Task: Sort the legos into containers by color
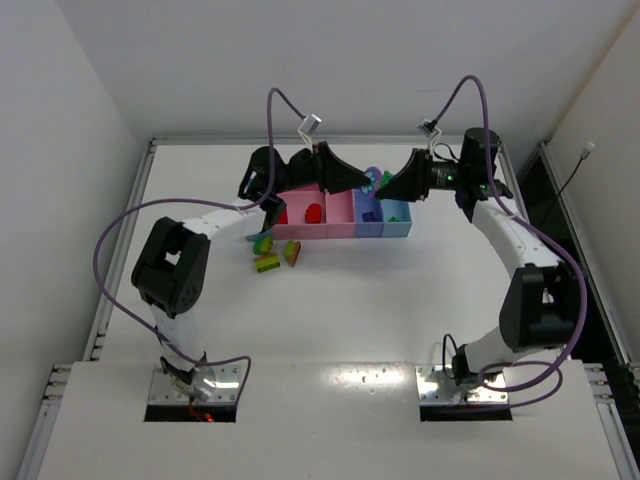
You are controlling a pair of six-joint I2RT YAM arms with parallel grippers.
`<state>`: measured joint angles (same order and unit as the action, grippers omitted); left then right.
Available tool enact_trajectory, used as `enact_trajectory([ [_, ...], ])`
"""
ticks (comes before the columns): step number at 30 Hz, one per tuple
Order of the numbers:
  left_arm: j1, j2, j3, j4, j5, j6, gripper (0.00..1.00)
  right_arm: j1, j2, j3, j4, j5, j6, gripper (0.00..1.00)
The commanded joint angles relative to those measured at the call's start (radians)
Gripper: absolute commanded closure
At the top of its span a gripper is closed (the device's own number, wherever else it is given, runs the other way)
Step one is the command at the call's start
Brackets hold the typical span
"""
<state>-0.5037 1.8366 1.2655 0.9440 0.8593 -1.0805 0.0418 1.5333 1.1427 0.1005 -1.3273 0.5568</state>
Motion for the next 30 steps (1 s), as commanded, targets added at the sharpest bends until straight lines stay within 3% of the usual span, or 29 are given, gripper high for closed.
enact_trajectory([
  [1, -0.004, -0.019, -0.011, 0.061, -0.009, 0.007, 1.0, -0.003, -0.036, 0.006, 0.056, 0.023, -0.021, 1.0],
  [16, 0.122, -0.056, -0.103, 0.084, -0.063, -0.041, 1.0, -0.072, -0.093, -0.034, 0.022, 0.014, -0.063, 1.0],
  [20, 0.122, -0.066, -0.1, 0.047, -0.063, 0.01, 1.0, -0.092, -0.102, -0.043, -0.022, 0.023, -0.087, 1.0],
  [21, 0.122, -0.066, -0.085, 0.017, -0.063, 0.034, 1.0, -0.102, -0.102, -0.043, -0.063, 0.045, -0.159, 1.0],
  [25, 0.079, -0.041, 0.079, -0.407, -0.133, 0.284, 1.0, -0.111, -0.122, -0.032, -0.33, 0.201, -0.38, 1.0],
  [30, 0.021, 0.042, 0.295, -0.71, -0.333, 0.471, 1.0, -0.111, -0.162, -0.051, -0.367, 0.476, -0.414, 1.0],
])
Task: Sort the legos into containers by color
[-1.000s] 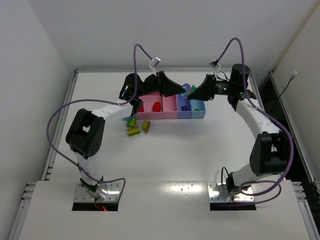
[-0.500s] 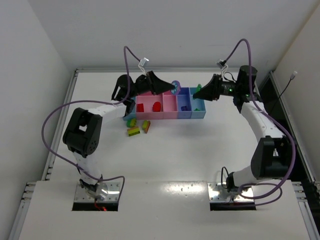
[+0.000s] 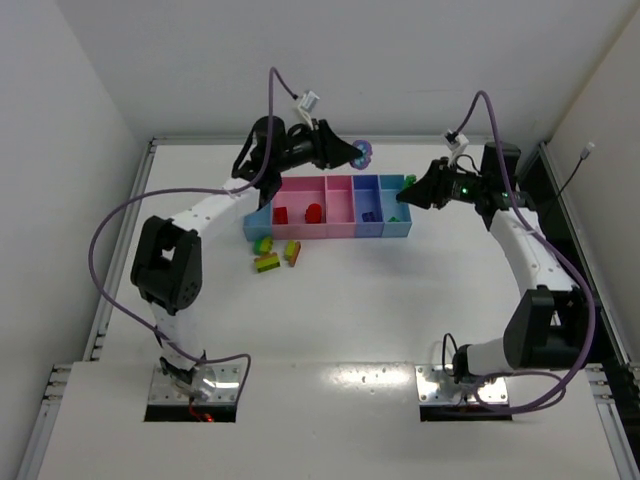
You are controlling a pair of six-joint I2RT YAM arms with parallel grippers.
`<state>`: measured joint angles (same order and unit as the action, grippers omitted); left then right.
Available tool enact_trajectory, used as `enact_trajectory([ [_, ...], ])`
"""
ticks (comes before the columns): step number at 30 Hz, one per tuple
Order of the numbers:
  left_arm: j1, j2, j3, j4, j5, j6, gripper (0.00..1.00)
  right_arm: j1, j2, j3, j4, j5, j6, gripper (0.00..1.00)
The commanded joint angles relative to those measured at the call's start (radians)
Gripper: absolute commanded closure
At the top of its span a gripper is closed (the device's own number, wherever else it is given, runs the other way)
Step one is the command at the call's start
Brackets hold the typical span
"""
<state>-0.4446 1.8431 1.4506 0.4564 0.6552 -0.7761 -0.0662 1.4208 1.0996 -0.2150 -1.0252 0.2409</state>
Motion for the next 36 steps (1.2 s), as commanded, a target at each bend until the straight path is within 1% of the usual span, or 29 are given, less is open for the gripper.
enact_trajectory([
  [1, -0.049, 0.056, 0.138, -0.254, -0.172, 0.19, 1.0, -0.003, -0.059, -0.007, -0.052, 0.215, -0.098, 1.0],
  [3, -0.071, 0.128, 0.21, -0.303, -0.186, 0.216, 1.0, -0.012, -0.059, -0.02, -0.052, 0.273, -0.098, 1.0],
  [4, -0.097, 0.149, 0.229, -0.317, -0.215, 0.227, 1.0, -0.012, -0.059, -0.02, -0.052, 0.31, -0.088, 1.0],
  [5, -0.108, 0.169, 0.249, -0.353, -0.238, 0.238, 1.0, -0.012, -0.059, -0.02, -0.052, 0.31, -0.088, 1.0],
  [7, -0.126, 0.214, 0.274, -0.369, -0.3, 0.273, 1.0, -0.012, -0.059, -0.02, -0.052, 0.353, -0.088, 1.0],
  [10, -0.138, 0.251, 0.297, -0.387, -0.328, 0.282, 1.0, -0.012, -0.059, -0.02, -0.052, 0.353, -0.088, 1.0],
  [12, -0.148, 0.281, 0.297, -0.387, -0.371, 0.282, 1.0, -0.021, -0.048, -0.01, -0.043, 0.353, -0.077, 1.0],
  [21, -0.148, 0.35, 0.343, -0.397, -0.413, 0.322, 1.0, -0.021, -0.004, 0.009, -0.034, 0.323, -0.068, 1.0],
  [22, -0.148, 0.361, 0.355, -0.406, -0.413, 0.322, 0.98, -0.021, -0.003, 0.009, -0.034, 0.323, -0.068, 1.0],
  [23, -0.148, 0.361, 0.355, -0.406, -0.413, 0.322, 0.9, -0.021, 0.006, 0.009, -0.034, 0.323, -0.068, 1.0],
  [24, -0.148, 0.361, 0.355, -0.406, -0.413, 0.333, 0.79, -0.021, 0.006, 0.009, -0.034, 0.323, -0.068, 1.0],
  [25, -0.148, 0.361, 0.355, -0.406, -0.413, 0.333, 0.66, -0.021, 0.019, 0.02, -0.034, 0.323, -0.068, 1.0],
  [27, -0.148, 0.361, 0.364, -0.406, -0.402, 0.333, 0.52, -0.021, 0.03, 0.029, -0.034, 0.332, -0.068, 1.0],
  [28, -0.148, 0.361, 0.364, -0.406, -0.413, 0.333, 0.43, -0.021, 0.03, 0.029, -0.034, 0.332, -0.068, 1.0],
  [30, -0.148, 0.361, 0.364, -0.406, -0.413, 0.333, 0.4, -0.021, 0.053, 0.04, -0.034, 0.343, -0.068, 1.0],
  [31, -0.148, 0.361, 0.364, -0.406, -0.413, 0.333, 0.34, -0.021, 0.053, 0.049, -0.034, 0.343, -0.068, 1.0],
  [32, -0.148, 0.361, 0.364, -0.406, -0.413, 0.333, 0.31, -0.021, 0.053, 0.049, -0.024, 0.343, -0.058, 1.0],
  [35, -0.148, 0.361, 0.364, -0.385, -0.422, 0.333, 0.29, -0.021, 0.063, 0.058, -0.024, 0.343, -0.058, 1.0],
  [36, -0.137, 0.351, 0.364, -0.374, -0.396, 0.319, 0.29, -0.021, 0.073, 0.059, -0.015, 0.352, -0.058, 1.0],
])
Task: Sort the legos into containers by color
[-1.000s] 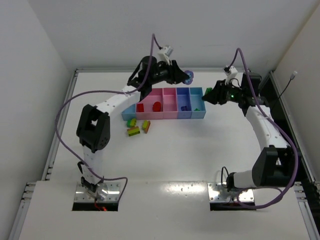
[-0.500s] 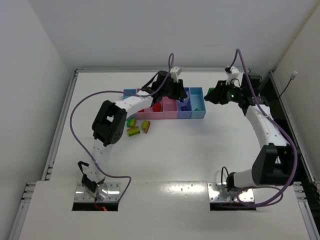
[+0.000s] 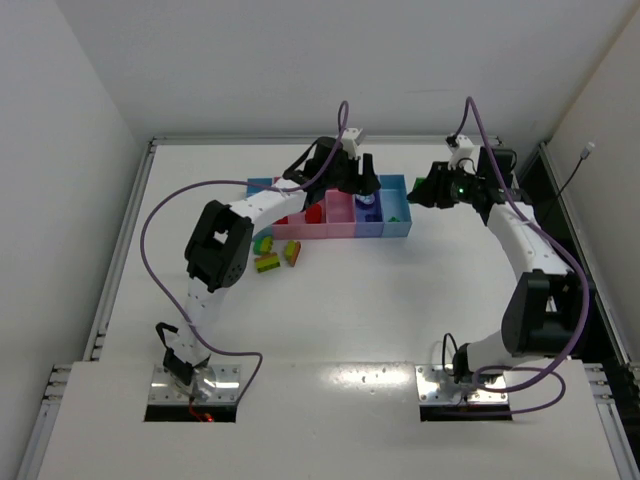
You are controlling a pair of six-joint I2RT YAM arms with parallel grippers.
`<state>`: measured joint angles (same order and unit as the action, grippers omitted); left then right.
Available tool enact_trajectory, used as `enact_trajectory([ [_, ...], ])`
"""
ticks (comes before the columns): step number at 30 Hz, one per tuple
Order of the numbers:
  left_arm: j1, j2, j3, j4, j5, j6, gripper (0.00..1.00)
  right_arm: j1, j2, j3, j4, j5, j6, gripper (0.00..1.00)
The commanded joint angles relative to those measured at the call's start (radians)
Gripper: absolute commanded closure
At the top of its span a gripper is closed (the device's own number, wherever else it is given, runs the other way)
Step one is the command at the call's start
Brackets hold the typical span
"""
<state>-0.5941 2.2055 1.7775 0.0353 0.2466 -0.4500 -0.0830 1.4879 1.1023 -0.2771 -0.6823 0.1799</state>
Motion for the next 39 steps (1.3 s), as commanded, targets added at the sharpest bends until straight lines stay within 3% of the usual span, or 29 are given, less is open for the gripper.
enact_trajectory([
  [1, 0.013, -0.021, 0.037, 0.066, 0.023, -0.019, 0.29, -0.004, 0.006, 0.056, 0.047, 0.009, 0.003, 1.0],
  [4, 0.034, -0.076, 0.045, 0.143, 0.049, -0.041, 0.29, 0.006, 0.046, 0.067, 0.047, 0.049, -0.025, 1.0],
  [11, 0.1, -0.154, 0.226, 0.029, -0.023, 0.027, 0.28, 0.046, 0.192, 0.198, 0.036, 0.11, -0.057, 1.0],
  [21, 0.24, -0.224, 0.191, -0.044, -0.023, 0.097, 0.28, 0.127, 0.394, 0.386, -0.045, 0.214, -0.192, 1.0],
  [32, 0.269, -0.242, 0.134, -0.035, 0.005, 0.097, 0.27, 0.163, 0.465, 0.375, -0.036, 0.294, -0.223, 0.84],
  [38, 0.278, -0.242, 0.125, -0.035, 0.014, 0.088, 0.27, 0.163, 0.485, 0.393, -0.045, 0.314, -0.241, 0.66],
  [39, 0.278, -0.242, 0.125, -0.035, 0.014, 0.088, 0.27, 0.163, 0.485, 0.393, -0.045, 0.314, -0.241, 0.57],
])
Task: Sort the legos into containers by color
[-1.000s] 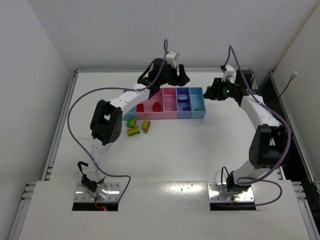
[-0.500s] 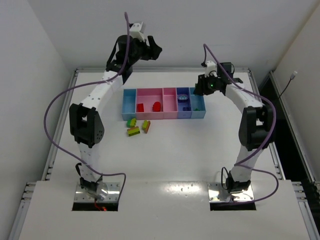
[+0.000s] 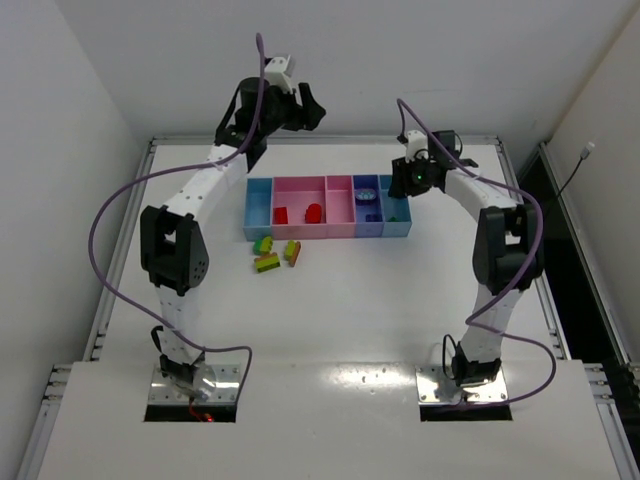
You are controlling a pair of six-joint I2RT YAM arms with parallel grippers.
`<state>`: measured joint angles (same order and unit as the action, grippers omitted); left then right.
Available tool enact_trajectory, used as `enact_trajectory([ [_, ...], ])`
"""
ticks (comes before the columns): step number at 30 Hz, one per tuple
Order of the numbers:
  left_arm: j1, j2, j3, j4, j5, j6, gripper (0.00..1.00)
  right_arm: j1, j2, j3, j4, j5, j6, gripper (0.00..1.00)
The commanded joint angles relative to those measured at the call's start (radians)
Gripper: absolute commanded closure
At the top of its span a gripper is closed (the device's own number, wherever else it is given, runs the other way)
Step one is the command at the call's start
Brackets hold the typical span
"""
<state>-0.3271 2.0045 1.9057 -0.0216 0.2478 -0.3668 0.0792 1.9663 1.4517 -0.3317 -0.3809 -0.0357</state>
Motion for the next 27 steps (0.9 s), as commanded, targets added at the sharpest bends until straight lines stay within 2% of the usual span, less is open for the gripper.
enact_trajectory([
  [1, 0.011, -0.041, -0.004, 0.022, 0.013, 0.005, 0.27, 0.001, 0.006, 0.044, 0.01, 0.013, -0.026, 0.52],
  [6, 0.011, -0.041, -0.023, 0.022, 0.013, -0.004, 0.27, 0.01, 0.006, 0.044, 0.01, 0.004, -0.035, 0.34],
  [12, 0.011, -0.064, -0.054, 0.022, 0.004, -0.004, 0.27, 0.019, -0.015, 0.044, 0.01, -0.015, -0.035, 0.33],
  [17, 0.02, -0.189, -0.166, -0.004, 0.027, -0.004, 0.29, 0.028, -0.101, 0.033, 0.02, -0.015, 0.008, 0.33],
  [21, 0.02, -0.332, -0.308, -0.108, 0.099, 0.049, 0.32, 0.019, -0.199, -0.002, 0.031, -0.006, 0.057, 0.33],
  [23, -0.004, -0.398, -0.37, -0.218, 0.135, 0.129, 0.32, 0.019, -0.254, -0.014, 0.031, -0.006, 0.074, 0.33],
  [27, -0.015, -0.441, -0.41, -0.416, 0.179, 0.304, 0.38, 0.01, -0.336, -0.054, 0.013, -0.035, 0.073, 0.33],
])
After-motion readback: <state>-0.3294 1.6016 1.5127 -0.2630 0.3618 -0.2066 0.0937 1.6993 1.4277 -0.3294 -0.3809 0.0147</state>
